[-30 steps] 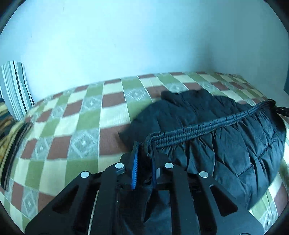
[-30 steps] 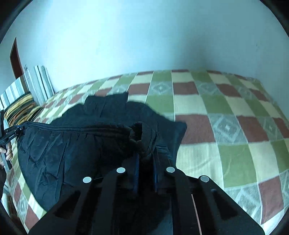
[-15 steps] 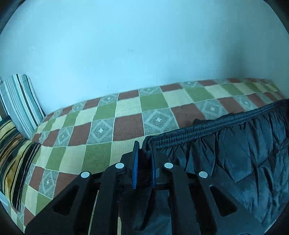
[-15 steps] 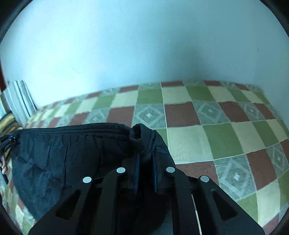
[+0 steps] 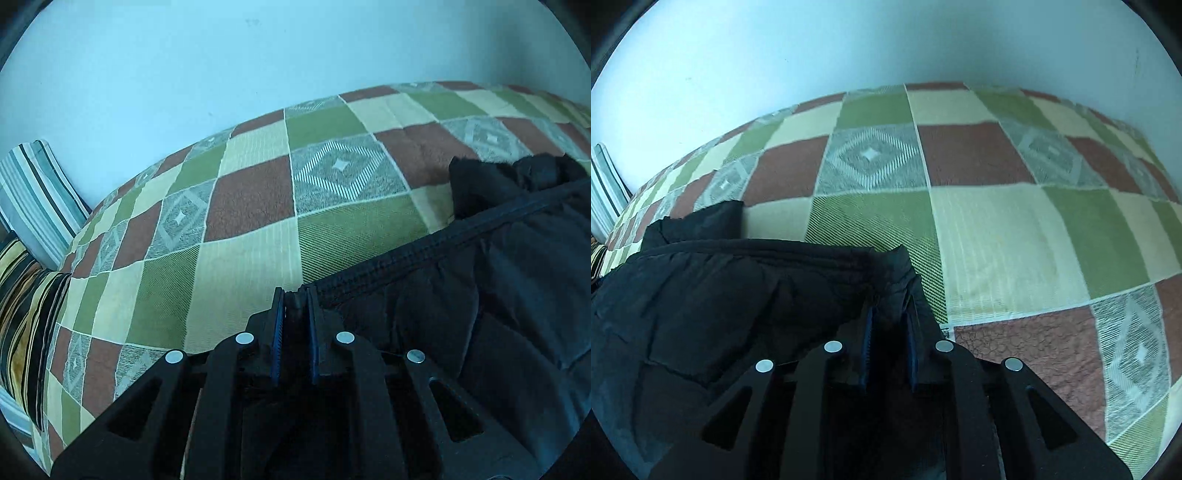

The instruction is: Fold large clothes

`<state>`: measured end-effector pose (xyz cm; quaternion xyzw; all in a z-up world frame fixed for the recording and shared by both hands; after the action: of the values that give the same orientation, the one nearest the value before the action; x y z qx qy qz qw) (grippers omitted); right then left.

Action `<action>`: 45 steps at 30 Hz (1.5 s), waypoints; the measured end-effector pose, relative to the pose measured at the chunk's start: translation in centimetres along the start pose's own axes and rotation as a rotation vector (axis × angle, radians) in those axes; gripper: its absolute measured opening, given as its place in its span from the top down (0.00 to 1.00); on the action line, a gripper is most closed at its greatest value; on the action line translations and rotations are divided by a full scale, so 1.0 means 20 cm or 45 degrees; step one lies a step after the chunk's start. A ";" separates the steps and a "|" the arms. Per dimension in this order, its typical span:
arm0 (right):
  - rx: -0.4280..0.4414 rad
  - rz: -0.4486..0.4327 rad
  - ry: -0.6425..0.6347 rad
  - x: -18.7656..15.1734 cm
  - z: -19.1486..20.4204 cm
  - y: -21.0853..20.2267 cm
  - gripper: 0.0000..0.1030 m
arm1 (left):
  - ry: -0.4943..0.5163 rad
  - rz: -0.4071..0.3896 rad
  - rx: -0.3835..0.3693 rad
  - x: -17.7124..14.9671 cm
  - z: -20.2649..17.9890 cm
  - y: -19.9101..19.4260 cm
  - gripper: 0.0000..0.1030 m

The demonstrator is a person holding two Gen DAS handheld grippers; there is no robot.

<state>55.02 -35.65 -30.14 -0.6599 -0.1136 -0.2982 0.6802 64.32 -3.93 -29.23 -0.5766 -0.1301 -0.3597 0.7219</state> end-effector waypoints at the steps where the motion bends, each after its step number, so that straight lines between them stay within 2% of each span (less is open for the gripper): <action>1: 0.001 0.001 0.006 -0.01 -0.01 0.01 0.83 | 0.002 0.006 0.005 -0.01 -0.01 0.01 0.89; 14: -0.004 -0.051 0.040 -0.01 -0.02 0.04 0.79 | 0.001 0.004 0.068 -0.04 -0.03 0.11 0.87; 16: -0.013 -0.054 0.041 -0.01 -0.03 0.03 0.76 | 0.003 0.003 0.069 -0.03 -0.02 0.09 0.85; 19: -0.036 -0.060 0.040 0.01 -0.03 -0.02 0.68 | -0.014 0.010 0.094 -0.01 0.02 0.04 0.68; 20: -0.055 -0.062 0.041 0.01 -0.03 -0.04 0.65 | -0.030 0.011 0.109 -0.01 0.05 0.01 0.56; 21: -0.077 -0.069 0.043 0.02 -0.04 -0.07 0.60 | -0.058 0.013 0.111 0.00 0.07 -0.03 0.49; 23: -0.136 -0.123 0.071 0.04 -0.06 -0.18 0.55 | -0.130 0.010 0.081 0.01 0.11 -0.14 0.47; 25: -0.180 -0.175 0.088 0.06 -0.04 -0.29 0.54 | -0.185 -0.029 0.069 0.04 0.13 -0.28 0.43; 29: -0.084 -0.274 0.106 0.08 0.18 -0.52 0.51 | -0.251 -0.142 -0.087 0.09 -0.01 -0.55 0.34; 31: -0.034 -0.304 0.086 0.06 0.33 -0.55 0.41 | -0.250 -0.155 -0.186 0.09 -0.17 -0.62 0.33; 35: 0.002 -0.245 -0.027 -0.03 0.59 -0.45 0.39 | -0.192 -0.121 -0.253 0.03 -0.46 -0.61 0.33; 37: -0.019 -0.199 -0.076 -0.08 0.66 -0.35 0.39 | -0.169 -0.082 -0.235 -0.02 -0.56 -0.54 0.33; 39: -0.064 -0.157 -0.101 -0.12 0.67 -0.26 0.38 | -0.154 -0.068 -0.200 -0.06 -0.59 -0.48 0.33; 41: -0.075 -0.103 -0.100 -0.17 0.65 -0.15 0.31 | -0.162 -0.048 -0.200 -0.09 -0.59 -0.42 0.31; 45: -0.115 -0.125 -0.109 -0.20 0.65 -0.07 0.28 | -0.189 -0.042 -0.208 -0.14 -0.60 -0.32 0.28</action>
<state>54.14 -21.96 -29.84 -0.6957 -0.1614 -0.3077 0.6287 55.36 -14.51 -29.77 -0.6564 -0.1631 -0.3373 0.6548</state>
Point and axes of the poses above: each gripper's, at about its wrist camera, not at the fingertips, and y roughly the way its jaws point, z to its left, x to its top, the point moved 8 cm from there along y, roughly the way its jaws point, and after that the axes turned 2 degrees about -x, right-handed, at the moved point
